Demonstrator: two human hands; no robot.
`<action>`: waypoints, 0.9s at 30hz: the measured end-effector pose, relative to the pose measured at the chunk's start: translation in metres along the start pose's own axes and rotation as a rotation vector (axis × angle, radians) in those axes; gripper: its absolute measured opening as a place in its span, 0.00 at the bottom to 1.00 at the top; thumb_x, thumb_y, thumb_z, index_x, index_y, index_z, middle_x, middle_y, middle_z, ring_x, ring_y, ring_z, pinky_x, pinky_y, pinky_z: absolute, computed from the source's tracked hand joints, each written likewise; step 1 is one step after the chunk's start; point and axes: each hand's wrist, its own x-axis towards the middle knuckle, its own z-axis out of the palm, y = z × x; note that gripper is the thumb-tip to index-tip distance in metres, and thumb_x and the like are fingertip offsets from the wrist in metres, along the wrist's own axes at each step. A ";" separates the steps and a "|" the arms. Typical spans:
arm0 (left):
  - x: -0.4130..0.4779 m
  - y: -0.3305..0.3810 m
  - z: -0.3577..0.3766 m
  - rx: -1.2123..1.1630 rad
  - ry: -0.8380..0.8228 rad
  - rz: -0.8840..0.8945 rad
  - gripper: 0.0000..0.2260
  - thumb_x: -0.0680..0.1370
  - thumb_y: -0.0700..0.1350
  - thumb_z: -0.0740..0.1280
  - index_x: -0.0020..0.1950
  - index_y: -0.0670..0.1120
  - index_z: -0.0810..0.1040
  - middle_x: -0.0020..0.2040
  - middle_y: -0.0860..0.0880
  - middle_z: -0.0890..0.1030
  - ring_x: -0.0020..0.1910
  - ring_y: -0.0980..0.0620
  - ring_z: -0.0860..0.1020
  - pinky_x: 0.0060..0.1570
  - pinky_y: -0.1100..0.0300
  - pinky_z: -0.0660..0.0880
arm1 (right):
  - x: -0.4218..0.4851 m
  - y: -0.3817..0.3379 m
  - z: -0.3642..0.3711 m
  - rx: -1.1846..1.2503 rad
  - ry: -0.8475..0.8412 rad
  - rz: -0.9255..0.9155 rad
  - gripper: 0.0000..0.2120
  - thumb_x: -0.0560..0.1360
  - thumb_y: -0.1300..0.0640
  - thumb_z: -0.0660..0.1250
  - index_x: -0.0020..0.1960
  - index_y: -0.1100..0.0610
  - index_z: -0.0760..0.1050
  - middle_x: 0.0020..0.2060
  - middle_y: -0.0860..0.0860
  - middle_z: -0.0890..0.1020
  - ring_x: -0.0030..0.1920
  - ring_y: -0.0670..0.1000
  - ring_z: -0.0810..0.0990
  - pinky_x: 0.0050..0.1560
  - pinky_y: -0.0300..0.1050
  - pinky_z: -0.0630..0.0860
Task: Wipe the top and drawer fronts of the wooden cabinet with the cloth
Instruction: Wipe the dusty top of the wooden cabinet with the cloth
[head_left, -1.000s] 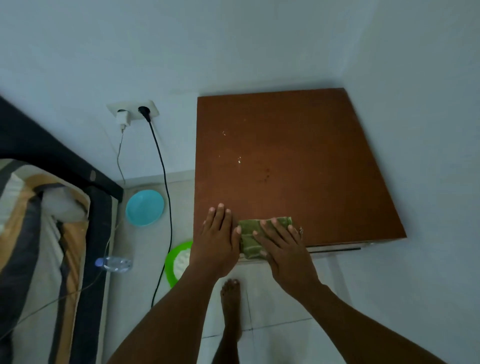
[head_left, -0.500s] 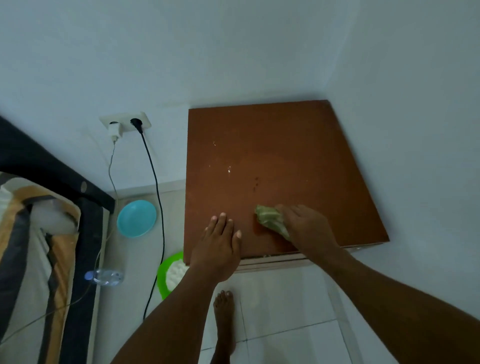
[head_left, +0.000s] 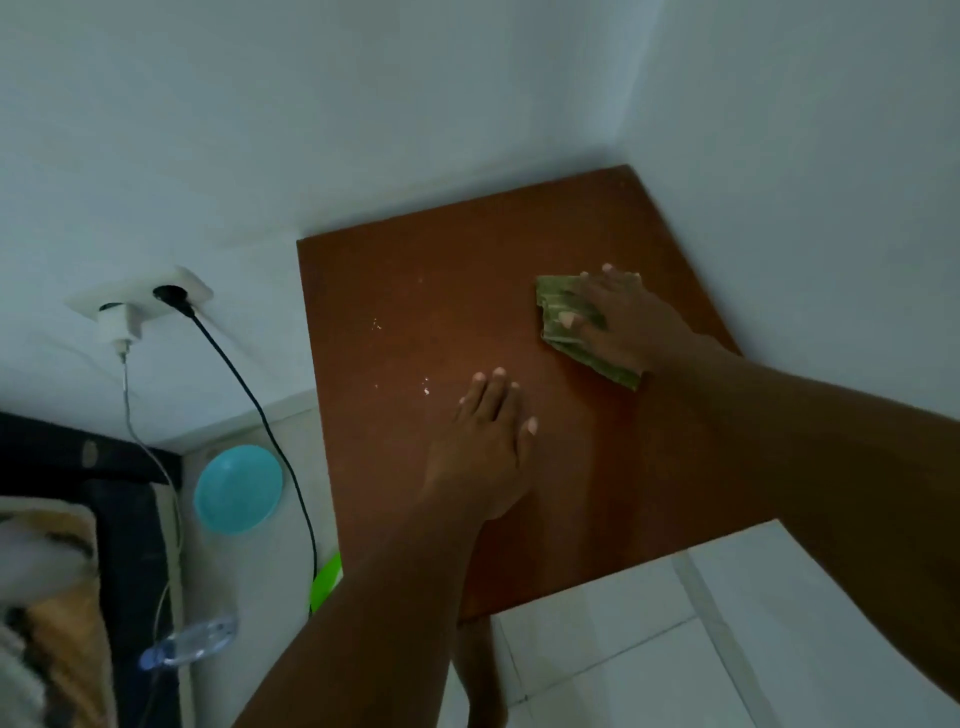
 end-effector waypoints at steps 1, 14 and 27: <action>0.000 -0.003 0.001 0.010 0.021 0.016 0.27 0.85 0.57 0.44 0.83 0.48 0.51 0.83 0.50 0.45 0.81 0.51 0.40 0.79 0.53 0.42 | 0.001 -0.001 0.004 -0.016 0.002 -0.004 0.29 0.82 0.39 0.52 0.80 0.48 0.57 0.80 0.50 0.56 0.81 0.54 0.49 0.78 0.57 0.48; -0.032 -0.006 0.008 -0.047 0.065 0.020 0.27 0.84 0.57 0.45 0.83 0.49 0.53 0.83 0.51 0.47 0.81 0.53 0.41 0.79 0.55 0.44 | -0.122 -0.027 0.082 -0.023 0.165 0.029 0.29 0.80 0.37 0.43 0.81 0.42 0.49 0.81 0.49 0.49 0.81 0.53 0.44 0.79 0.59 0.47; -0.148 0.010 0.047 -0.051 0.059 -0.144 0.34 0.80 0.61 0.38 0.82 0.46 0.53 0.83 0.48 0.47 0.81 0.50 0.42 0.76 0.57 0.39 | -0.261 -0.078 0.118 0.073 0.454 -0.164 0.21 0.69 0.64 0.77 0.61 0.57 0.81 0.59 0.54 0.84 0.61 0.57 0.82 0.55 0.57 0.82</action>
